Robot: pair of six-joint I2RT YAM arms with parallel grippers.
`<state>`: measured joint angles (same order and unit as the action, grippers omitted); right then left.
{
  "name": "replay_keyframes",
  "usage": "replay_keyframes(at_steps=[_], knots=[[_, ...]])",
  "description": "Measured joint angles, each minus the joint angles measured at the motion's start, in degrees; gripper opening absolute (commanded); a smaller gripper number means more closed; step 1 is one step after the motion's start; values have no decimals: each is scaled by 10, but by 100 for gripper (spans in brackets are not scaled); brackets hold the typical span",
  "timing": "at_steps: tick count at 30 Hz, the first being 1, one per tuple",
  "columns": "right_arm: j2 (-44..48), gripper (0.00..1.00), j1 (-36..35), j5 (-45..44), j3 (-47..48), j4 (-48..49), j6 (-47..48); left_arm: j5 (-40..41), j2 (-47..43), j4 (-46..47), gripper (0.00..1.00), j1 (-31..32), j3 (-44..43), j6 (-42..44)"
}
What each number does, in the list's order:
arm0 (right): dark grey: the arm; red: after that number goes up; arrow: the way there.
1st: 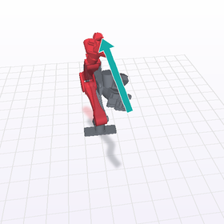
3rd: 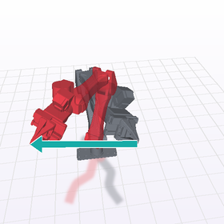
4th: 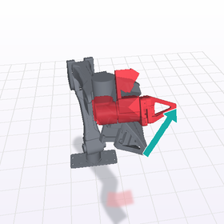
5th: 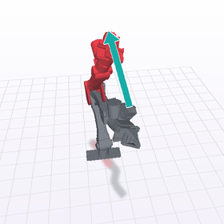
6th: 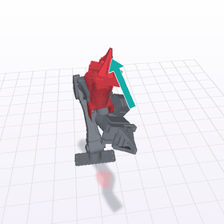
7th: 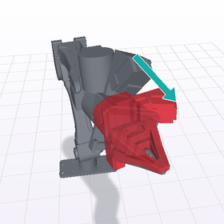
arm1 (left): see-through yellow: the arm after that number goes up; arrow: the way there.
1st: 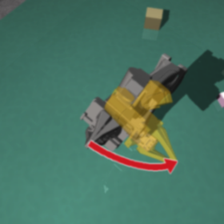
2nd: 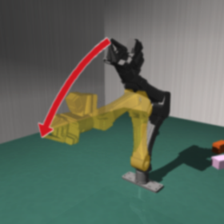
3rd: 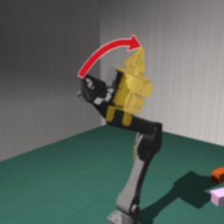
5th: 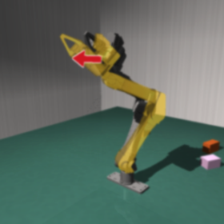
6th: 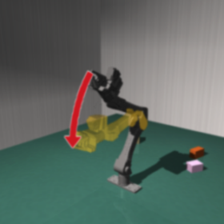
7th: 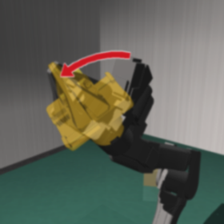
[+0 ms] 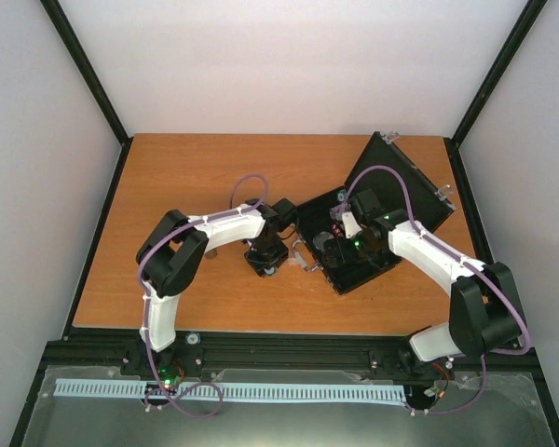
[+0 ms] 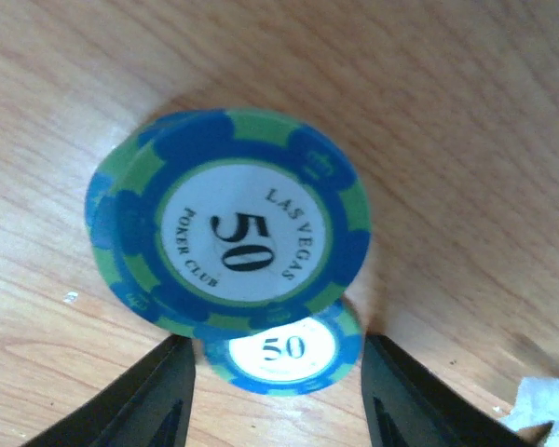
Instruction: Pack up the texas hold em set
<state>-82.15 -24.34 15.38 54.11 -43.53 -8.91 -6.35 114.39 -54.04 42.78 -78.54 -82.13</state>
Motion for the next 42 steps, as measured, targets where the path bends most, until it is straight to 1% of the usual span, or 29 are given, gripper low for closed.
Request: replay_keyframes(at_steps=[1,2,4,15,22,32,36,42], knots=[[2,100,0,0,-2,1,0,0,0,-1,40,0,0,1],[3,100,0,1,-3,1,0,-1,1,-5,37,0,0,3],[4,100,1,1,-4,1,0,-3,1,-9,35,0,-1,8],[5,100,3,6,-6,5,0,3,-3,-10,34,0,0,13],[5,100,3,8,-6,8,0,35,-12,-23,34,0,2,32],[5,100,3,8,-6,9,0,68,-79,-46,35,1,15,64],[5,100,3,7,-6,9,0,71,-106,-51,35,2,32,71],[5,100,3,7,-6,9,-2,70,-122,-53,36,3,55,74]])
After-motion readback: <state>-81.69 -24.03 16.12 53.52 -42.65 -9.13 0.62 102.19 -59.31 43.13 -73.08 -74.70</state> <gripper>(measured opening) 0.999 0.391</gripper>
